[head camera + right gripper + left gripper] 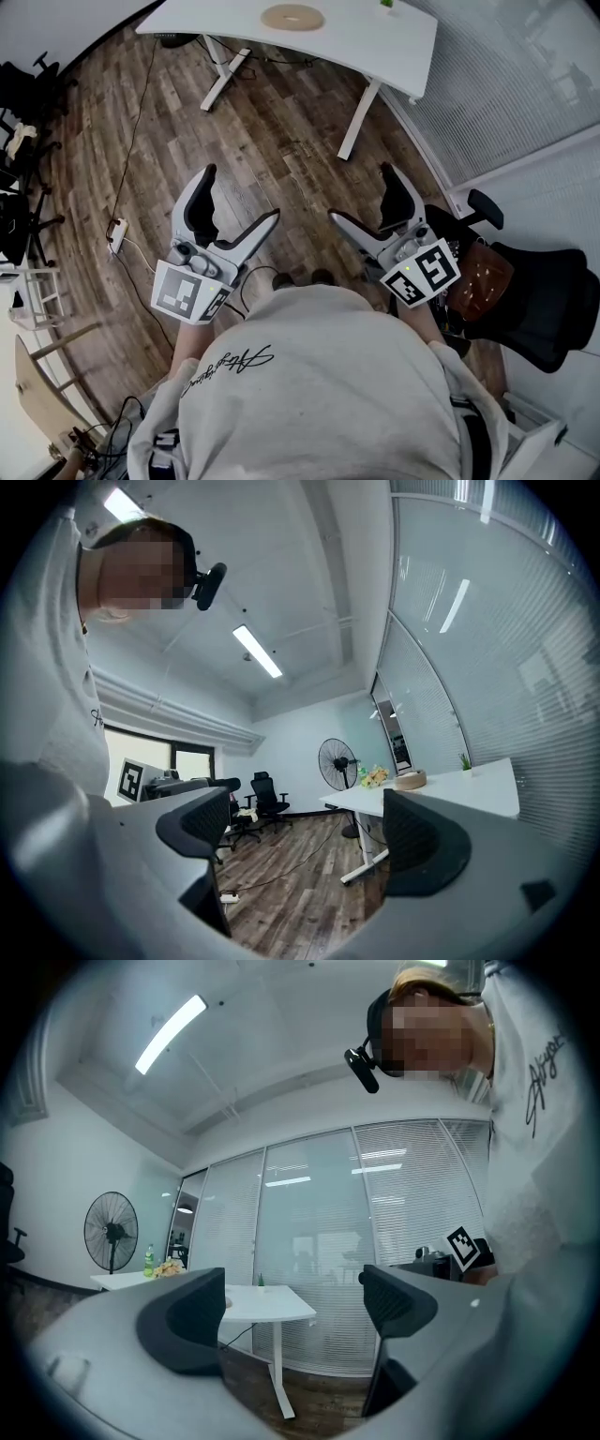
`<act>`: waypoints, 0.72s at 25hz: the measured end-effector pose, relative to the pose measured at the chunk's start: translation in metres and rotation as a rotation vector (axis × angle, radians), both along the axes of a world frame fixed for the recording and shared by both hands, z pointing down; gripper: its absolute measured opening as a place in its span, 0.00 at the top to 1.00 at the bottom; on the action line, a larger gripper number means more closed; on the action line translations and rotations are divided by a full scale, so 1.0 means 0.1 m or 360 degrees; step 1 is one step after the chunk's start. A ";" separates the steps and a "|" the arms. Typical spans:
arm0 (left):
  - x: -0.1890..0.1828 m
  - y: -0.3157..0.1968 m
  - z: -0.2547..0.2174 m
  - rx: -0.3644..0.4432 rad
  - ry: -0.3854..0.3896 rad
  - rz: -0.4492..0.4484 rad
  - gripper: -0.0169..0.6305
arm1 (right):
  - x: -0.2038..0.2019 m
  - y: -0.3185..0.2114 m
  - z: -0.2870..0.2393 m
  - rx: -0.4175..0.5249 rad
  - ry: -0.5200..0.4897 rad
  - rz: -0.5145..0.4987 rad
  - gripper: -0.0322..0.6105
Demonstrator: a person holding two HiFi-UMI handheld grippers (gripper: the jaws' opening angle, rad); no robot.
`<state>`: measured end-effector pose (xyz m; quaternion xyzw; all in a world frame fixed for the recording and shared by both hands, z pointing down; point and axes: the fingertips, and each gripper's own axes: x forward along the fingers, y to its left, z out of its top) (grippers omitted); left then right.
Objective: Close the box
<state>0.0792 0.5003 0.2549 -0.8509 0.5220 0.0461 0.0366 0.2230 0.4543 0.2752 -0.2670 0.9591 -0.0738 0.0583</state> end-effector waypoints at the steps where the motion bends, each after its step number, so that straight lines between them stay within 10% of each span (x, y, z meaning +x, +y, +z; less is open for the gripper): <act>1: -0.02 0.02 0.01 -0.0006 0.0000 0.0004 0.28 | -0.04 0.03 0.01 -0.0012 -0.0006 -0.0005 0.17; 18: -0.45 0.09 0.20 -0.0028 0.0007 0.0055 0.28 | -0.39 0.13 0.14 0.0056 0.0087 0.0049 0.17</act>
